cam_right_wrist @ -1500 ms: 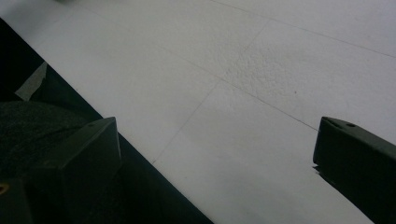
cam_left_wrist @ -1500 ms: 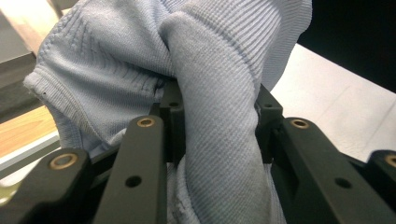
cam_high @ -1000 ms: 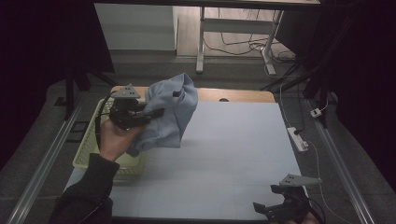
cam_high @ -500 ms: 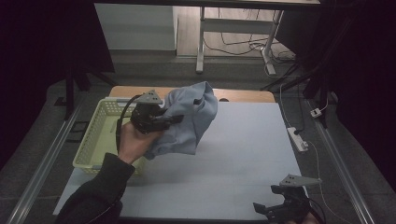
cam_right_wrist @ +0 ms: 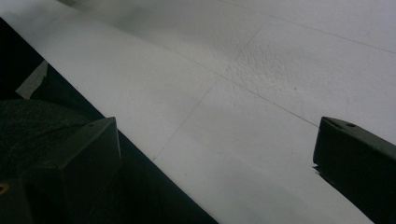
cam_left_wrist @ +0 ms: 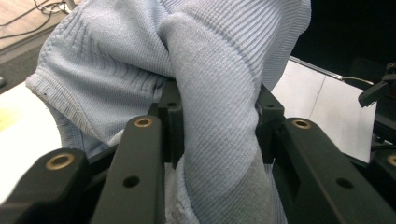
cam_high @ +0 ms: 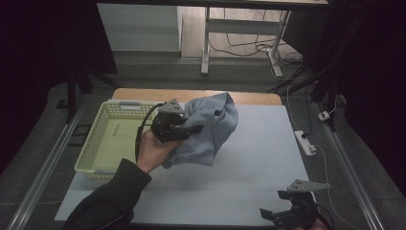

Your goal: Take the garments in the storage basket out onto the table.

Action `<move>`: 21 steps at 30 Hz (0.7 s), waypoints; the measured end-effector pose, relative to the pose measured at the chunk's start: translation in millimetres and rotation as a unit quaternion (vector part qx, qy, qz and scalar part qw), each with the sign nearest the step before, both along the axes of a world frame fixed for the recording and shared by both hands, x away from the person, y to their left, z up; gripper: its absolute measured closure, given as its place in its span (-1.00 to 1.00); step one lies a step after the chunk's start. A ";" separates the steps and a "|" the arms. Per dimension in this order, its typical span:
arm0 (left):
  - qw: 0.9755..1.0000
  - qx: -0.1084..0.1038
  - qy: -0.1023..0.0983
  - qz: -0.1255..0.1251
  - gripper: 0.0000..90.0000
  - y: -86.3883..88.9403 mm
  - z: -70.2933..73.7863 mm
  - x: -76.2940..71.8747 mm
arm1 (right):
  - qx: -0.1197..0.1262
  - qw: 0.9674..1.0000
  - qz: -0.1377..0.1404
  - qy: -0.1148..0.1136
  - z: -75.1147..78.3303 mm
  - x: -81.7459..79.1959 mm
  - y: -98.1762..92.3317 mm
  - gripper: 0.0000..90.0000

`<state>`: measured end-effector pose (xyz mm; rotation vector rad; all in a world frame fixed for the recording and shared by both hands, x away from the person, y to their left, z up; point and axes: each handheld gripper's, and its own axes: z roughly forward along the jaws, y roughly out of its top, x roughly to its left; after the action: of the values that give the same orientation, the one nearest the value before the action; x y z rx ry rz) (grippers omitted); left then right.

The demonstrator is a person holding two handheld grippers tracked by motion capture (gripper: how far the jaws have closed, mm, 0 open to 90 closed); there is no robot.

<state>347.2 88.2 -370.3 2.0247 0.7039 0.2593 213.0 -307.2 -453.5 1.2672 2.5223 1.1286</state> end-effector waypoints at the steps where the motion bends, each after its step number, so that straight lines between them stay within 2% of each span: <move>1: 1.000 0.003 0.002 -0.002 0.43 -1.8 -2.0 1.0 | 0.001 1.000 0.001 0.001 -0.1 0.0 0.0 -0.98; 12: 0.999 0.031 0.026 -0.005 0.42 -21.0 -33.5 13.9 | -0.001 1.000 0.000 0.000 -0.2 -0.3 -0.3 -0.98; 21: 0.997 0.052 0.056 -0.004 0.41 -32.4 -63.2 23.8 | -0.001 1.000 0.001 -0.001 -0.2 -0.8 -0.4 -0.98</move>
<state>371.0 55.8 -433.4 2.1542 0.7662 0.1826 212.3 -307.5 -453.8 1.2640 2.5228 1.1263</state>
